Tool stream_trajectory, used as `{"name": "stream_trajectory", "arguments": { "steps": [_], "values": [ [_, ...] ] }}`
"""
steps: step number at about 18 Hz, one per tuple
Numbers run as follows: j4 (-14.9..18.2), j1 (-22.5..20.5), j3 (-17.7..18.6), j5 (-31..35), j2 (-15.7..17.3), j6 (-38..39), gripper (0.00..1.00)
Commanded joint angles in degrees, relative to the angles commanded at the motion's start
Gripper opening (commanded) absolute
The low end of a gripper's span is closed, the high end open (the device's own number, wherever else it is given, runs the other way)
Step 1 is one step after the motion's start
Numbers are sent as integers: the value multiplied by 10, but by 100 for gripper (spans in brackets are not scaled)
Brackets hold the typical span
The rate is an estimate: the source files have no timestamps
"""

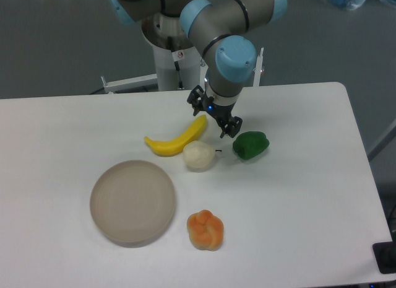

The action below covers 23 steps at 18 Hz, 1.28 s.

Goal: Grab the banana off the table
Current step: 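Move the gripper over the yellow banana's stem end, then lower the gripper onto the banana stem end and close it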

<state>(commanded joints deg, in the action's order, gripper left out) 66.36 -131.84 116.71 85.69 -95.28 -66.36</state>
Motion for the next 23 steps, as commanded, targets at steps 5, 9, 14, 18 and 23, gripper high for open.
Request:
{"name": "stream_trajectory", "arguments": {
  "steps": [5,9,14,18,23],
  "values": [
    [-6,4,29,-1,21,27,100],
    [-6,6,33,-3,27,61,100],
    [-52,11,40,-13,20,99,100],
    [-62,11,55,3,11,81,100],
    [-96,11,76,6,-4,80,100]
  ]
}}
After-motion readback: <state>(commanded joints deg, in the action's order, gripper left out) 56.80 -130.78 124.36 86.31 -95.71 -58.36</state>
